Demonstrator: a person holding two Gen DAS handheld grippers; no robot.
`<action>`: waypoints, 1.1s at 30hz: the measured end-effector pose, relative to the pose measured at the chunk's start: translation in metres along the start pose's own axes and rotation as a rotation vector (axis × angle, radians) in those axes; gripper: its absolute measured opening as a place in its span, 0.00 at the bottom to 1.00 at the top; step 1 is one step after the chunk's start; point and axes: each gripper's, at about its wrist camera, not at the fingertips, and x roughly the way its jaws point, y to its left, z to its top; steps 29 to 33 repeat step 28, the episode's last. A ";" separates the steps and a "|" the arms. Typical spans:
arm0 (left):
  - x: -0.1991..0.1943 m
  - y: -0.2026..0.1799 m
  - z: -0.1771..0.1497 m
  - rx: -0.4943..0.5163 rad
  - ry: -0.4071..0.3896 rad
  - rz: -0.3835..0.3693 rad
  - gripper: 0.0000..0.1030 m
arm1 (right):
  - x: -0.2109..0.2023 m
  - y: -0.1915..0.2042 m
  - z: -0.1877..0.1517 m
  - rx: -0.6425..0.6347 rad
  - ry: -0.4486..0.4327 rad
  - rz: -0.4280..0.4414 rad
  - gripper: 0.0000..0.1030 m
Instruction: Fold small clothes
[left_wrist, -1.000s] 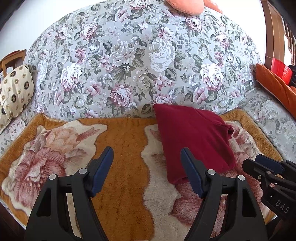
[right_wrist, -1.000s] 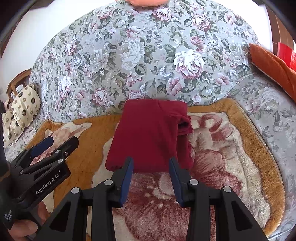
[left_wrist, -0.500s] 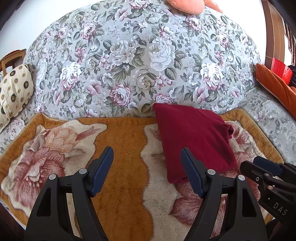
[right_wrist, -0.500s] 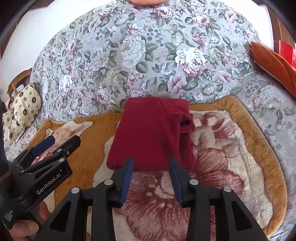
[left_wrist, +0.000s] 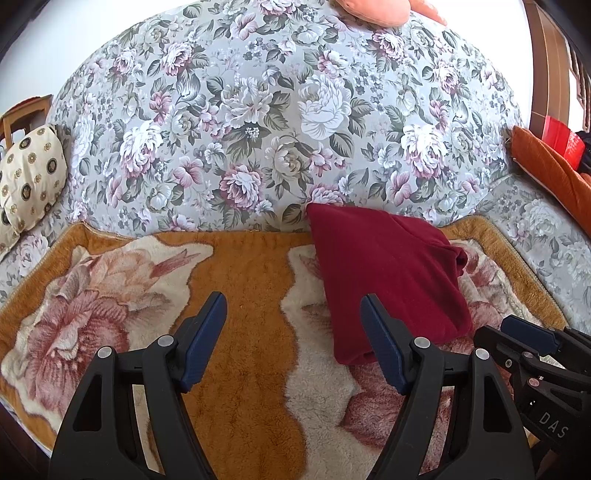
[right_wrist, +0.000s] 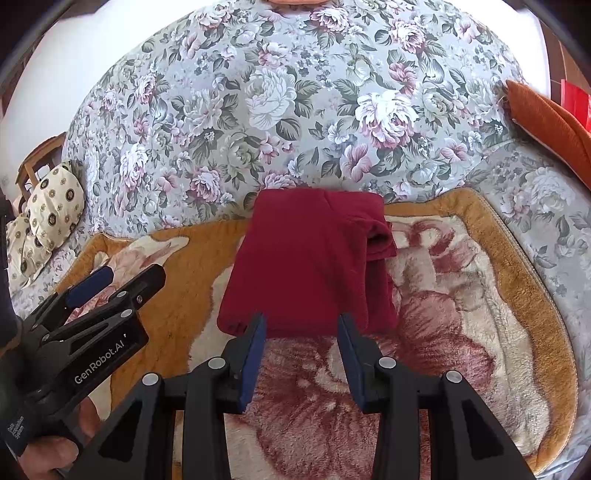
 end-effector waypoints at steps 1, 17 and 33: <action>0.000 0.000 0.000 0.001 0.001 -0.001 0.73 | 0.000 0.000 0.000 0.000 0.000 0.000 0.37; 0.000 -0.007 -0.003 0.026 -0.025 0.002 0.73 | 0.002 0.001 -0.002 -0.006 0.006 0.005 0.37; 0.002 0.003 -0.003 -0.024 0.008 -0.001 0.73 | 0.001 -0.006 0.001 0.002 0.006 -0.004 0.37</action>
